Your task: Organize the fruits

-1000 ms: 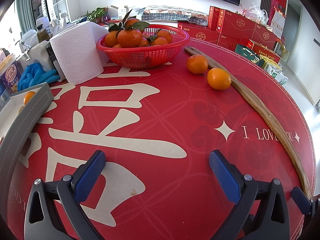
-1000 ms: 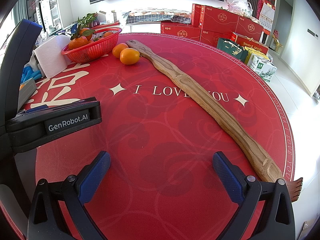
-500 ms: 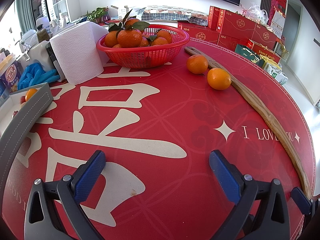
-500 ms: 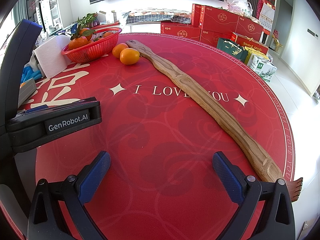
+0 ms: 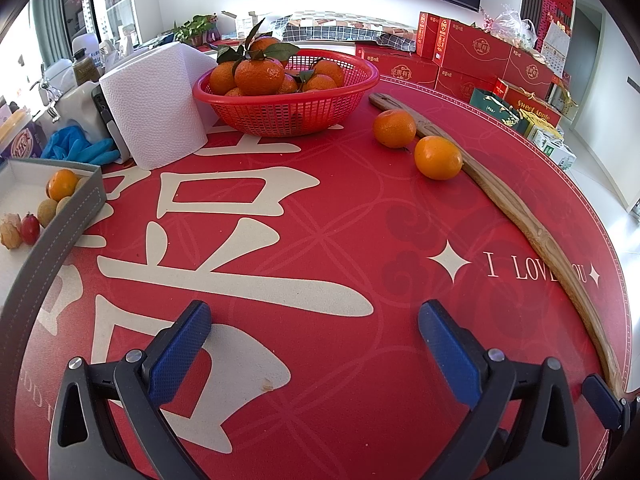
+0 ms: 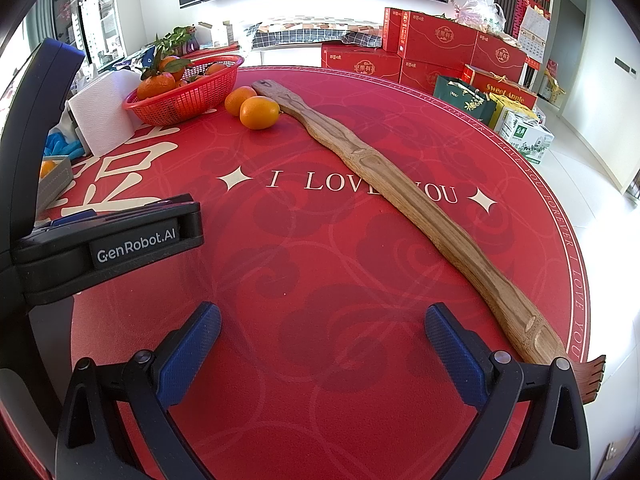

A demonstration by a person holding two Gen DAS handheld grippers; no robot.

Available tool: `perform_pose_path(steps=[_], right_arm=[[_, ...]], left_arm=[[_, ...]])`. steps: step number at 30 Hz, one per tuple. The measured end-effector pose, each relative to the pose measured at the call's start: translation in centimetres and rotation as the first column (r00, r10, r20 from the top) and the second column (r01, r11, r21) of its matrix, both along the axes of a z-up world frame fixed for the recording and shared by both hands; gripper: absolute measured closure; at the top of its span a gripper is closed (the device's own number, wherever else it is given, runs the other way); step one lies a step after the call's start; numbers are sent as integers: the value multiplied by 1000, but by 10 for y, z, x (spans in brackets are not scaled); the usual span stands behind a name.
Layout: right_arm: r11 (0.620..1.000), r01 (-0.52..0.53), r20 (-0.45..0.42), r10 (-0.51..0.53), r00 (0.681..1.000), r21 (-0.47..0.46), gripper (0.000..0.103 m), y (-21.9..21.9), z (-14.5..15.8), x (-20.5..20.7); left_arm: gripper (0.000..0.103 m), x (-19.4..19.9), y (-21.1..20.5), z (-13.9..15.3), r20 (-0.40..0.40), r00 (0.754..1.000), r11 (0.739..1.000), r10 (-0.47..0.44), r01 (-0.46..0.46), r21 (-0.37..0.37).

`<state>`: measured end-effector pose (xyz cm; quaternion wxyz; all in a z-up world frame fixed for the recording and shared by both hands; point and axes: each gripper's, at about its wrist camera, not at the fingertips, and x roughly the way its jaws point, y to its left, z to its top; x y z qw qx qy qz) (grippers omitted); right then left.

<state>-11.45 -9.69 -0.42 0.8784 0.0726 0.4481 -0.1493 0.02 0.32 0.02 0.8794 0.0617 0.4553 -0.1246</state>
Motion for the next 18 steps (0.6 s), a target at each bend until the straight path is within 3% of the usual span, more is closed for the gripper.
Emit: perform_pose_path(steps=[18], right_arm=[[1000,15,-3,-15,1000,-1,1,0,0,0]], left_arm=[[0,0,0,0,0,1000,1000,0,0,0]])
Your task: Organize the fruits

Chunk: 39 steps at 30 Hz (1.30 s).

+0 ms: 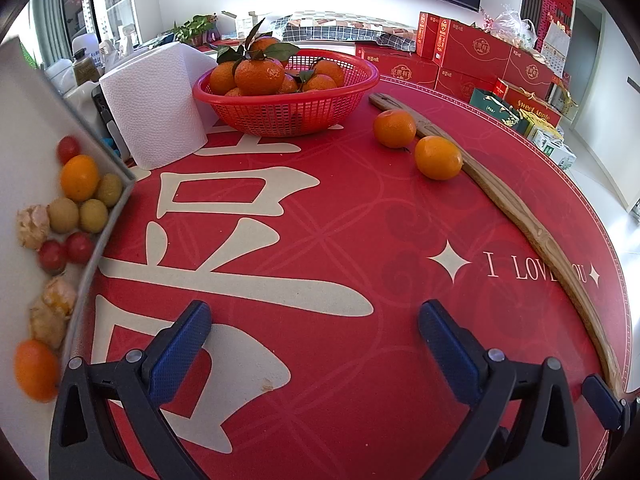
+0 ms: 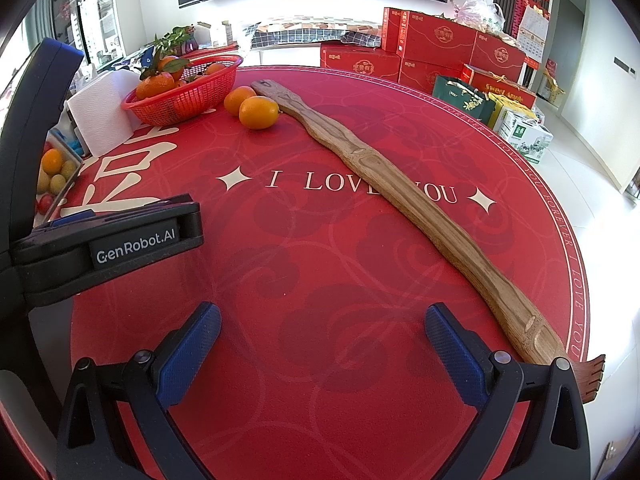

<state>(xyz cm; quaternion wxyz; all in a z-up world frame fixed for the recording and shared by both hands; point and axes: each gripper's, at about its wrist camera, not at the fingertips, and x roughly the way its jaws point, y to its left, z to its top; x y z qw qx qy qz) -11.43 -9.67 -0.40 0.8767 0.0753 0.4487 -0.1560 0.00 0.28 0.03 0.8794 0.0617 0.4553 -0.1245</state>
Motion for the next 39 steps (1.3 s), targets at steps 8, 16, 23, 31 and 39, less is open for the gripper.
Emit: perform_pose_path(steps=[8,16,23,31,39], right_arm=[[1000,9,-1,-9,1000,0,1,1,-1,3],[1000,10,-1,-10,1000,0,1,1,-1,3],[1000,10,-2,-10,1000,0,1,1,-1,2],[1000,10,-2,-10,1000,0,1,1,-1,2],[1000,10,-1,-10,1000,0,1,1,-1,2]], left_arm=[[0,0,1,0,0,1000,1000,0,0,0],[0,0,-1,0,0,1000,1000,0,0,0],[0,0,0,0,0,1000,1000,0,0,0],[0,0,-1,0,0,1000,1000,0,0,1],[0,-1,-1,0,0,1000,1000,0,0,0]])
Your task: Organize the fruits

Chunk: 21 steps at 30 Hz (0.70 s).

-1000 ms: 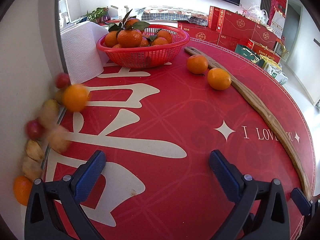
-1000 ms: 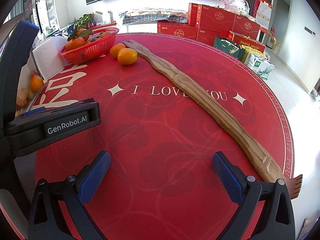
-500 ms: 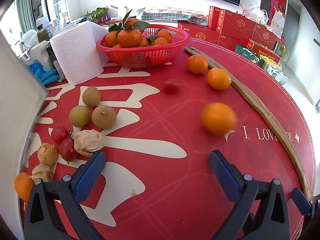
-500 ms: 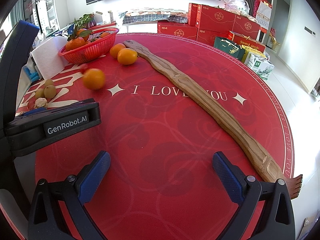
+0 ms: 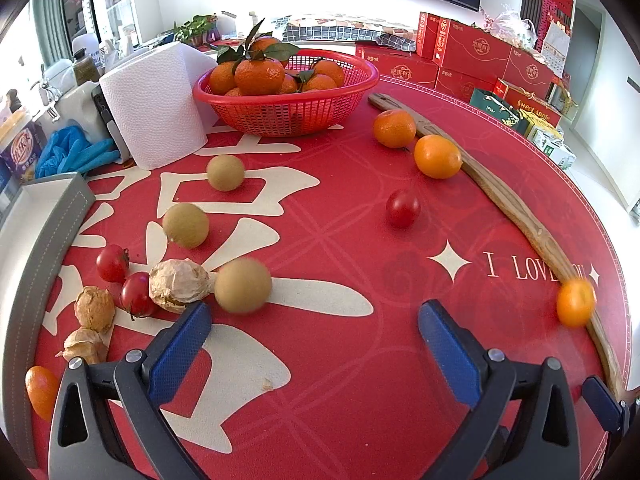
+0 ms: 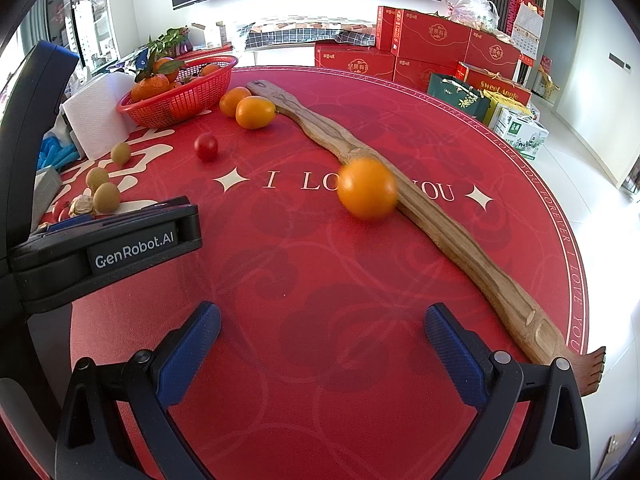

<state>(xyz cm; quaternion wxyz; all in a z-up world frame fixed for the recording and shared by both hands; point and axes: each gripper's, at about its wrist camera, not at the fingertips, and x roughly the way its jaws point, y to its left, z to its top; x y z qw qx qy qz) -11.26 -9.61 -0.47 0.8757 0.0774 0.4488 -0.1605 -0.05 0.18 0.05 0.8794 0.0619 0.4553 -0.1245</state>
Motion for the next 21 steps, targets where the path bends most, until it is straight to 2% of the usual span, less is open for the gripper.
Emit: perform_pose_path(steps=[15,21], right_arm=[[1000,0,0,0,1000,0,1,0,0,0],[1000,0,0,0,1000,0,1,0,0,0]], left_arm=[[0,0,0,0,1,1000,1000,0,0,2],[0,-8,20,2,-8,1000,999,-20,20,29]])
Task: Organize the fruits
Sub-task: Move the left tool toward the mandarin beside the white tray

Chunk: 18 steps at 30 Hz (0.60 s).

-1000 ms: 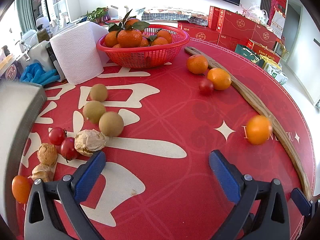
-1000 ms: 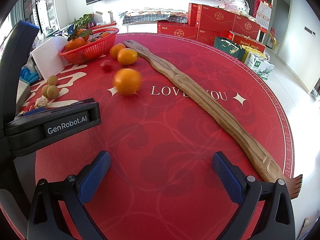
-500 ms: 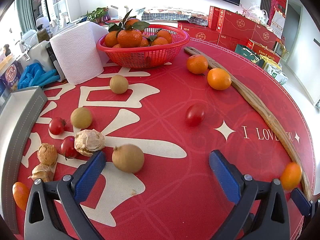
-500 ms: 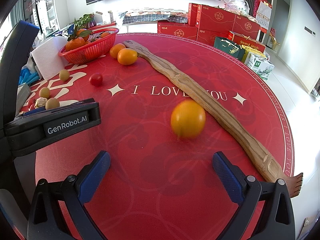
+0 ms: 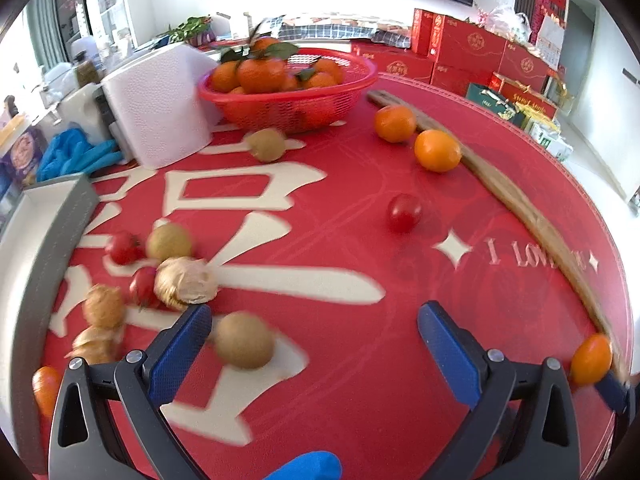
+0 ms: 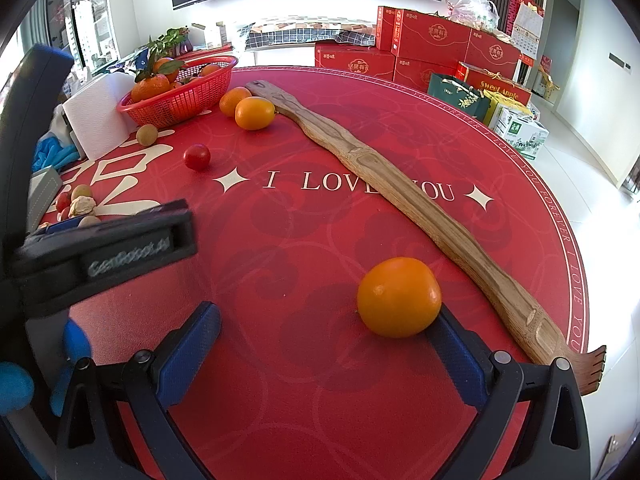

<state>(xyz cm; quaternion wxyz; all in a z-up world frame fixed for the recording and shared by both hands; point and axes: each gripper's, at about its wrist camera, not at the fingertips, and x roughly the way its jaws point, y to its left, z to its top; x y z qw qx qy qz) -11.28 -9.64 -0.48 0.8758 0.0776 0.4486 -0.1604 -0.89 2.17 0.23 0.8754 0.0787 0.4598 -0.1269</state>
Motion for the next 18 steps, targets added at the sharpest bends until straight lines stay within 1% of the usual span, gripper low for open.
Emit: perform_pose_path(steps=[2,4,8,10,11,15,17,18], right_arm=[[1000,0,0,0,1000,0,1,0,0,0],[1000,0,0,0,1000,0,1,0,0,0],[1000,0,0,0,1000,0,1,0,0,0],[1000,0,0,0,1000,0,1,0,0,0],[1000,0,0,0,1000,0,1,0,0,0],[1000,0,0,0,1000,0,1,0,0,0],[1000,0,0,0,1000,0,1,0,0,1],[1000,0,0,0,1000,0,1,0,0,0]], left_arm=[[0,-7,17,7,7,1000,1000,-8,8,5],[0,-15,38,15,31,1000,1000,-3,3,1],[0,-31,91,22,69,996,998,56,-56,3],[0,-40,112,27,130,989,997,74,-78,26],[0,-41,118,28,141,987,996,79,-85,37],[0,-37,136,21,107,990,996,89,-90,-2],[0,-34,136,18,95,992,997,81,-79,-23],[0,-31,136,13,70,995,997,67,-64,-44]])
